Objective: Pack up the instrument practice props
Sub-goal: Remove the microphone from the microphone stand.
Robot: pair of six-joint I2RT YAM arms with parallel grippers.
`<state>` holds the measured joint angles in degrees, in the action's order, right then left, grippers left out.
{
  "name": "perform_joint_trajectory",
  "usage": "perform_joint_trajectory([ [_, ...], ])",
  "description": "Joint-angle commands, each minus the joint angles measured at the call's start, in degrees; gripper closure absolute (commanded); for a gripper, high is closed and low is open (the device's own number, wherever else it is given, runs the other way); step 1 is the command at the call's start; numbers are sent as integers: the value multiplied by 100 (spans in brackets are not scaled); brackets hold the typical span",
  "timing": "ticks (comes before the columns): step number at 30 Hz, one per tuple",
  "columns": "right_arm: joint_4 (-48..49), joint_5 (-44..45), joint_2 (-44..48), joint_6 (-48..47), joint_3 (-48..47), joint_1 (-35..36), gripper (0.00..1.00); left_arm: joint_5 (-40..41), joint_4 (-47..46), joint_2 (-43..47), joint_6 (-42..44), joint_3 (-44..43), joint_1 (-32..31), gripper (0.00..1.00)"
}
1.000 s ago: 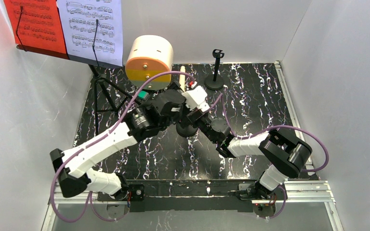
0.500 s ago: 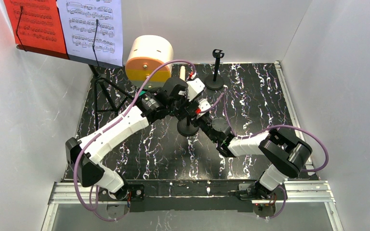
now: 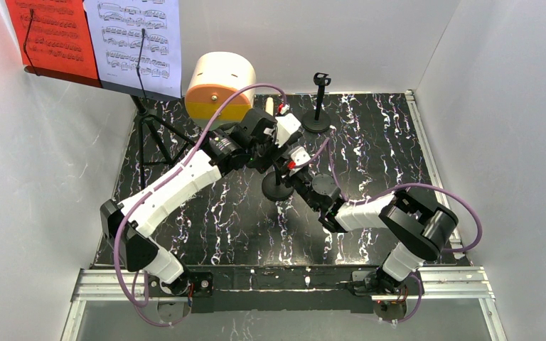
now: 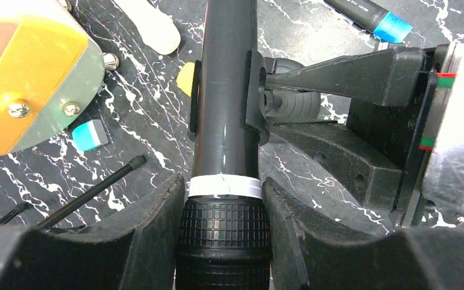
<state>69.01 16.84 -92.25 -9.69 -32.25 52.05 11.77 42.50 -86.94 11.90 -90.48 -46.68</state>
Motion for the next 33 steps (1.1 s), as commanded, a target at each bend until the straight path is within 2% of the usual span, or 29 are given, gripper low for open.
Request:
perform_joint_trajectory([
  [1, -1215, 424, -333, -639, 316, -157, 99, 142, 572, 316, -90, -420, 111, 93],
  [7, -1224, 509, -364, -573, 324, -402, 99, 58, 901, 782, -291, -463, 118, 97],
  [12, -1248, 521, -397, -497, 324, -570, 99, -6, 1002, 1192, -446, -235, 111, 96],
  [17, -1294, 388, -426, -498, 291, -576, 99, -186, 601, 1302, -600, 209, 112, 85],
  [20, -1294, 328, -411, -498, 298, -576, 99, -329, 409, 1219, -737, 408, 112, 81],
  [21, -1300, 305, -404, -498, 310, -575, 99, -329, 328, 1219, -774, 478, 115, 76],
  [23, -1307, 236, -399, -498, 312, -575, 99, -258, 148, 1243, -860, 580, 113, 53],
  [24, -1315, 207, -399, -498, 300, -581, 99, -247, 80, 1259, -876, 595, 109, 47],
  [29, -1346, 66, -412, -477, 268, -578, 99, -335, -127, 1385, -362, 578, 109, 30],
  [33, -1414, -41, -391, -431, 248, -581, 99, -525, -450, 1725, 508, 822, 102, 22],
])
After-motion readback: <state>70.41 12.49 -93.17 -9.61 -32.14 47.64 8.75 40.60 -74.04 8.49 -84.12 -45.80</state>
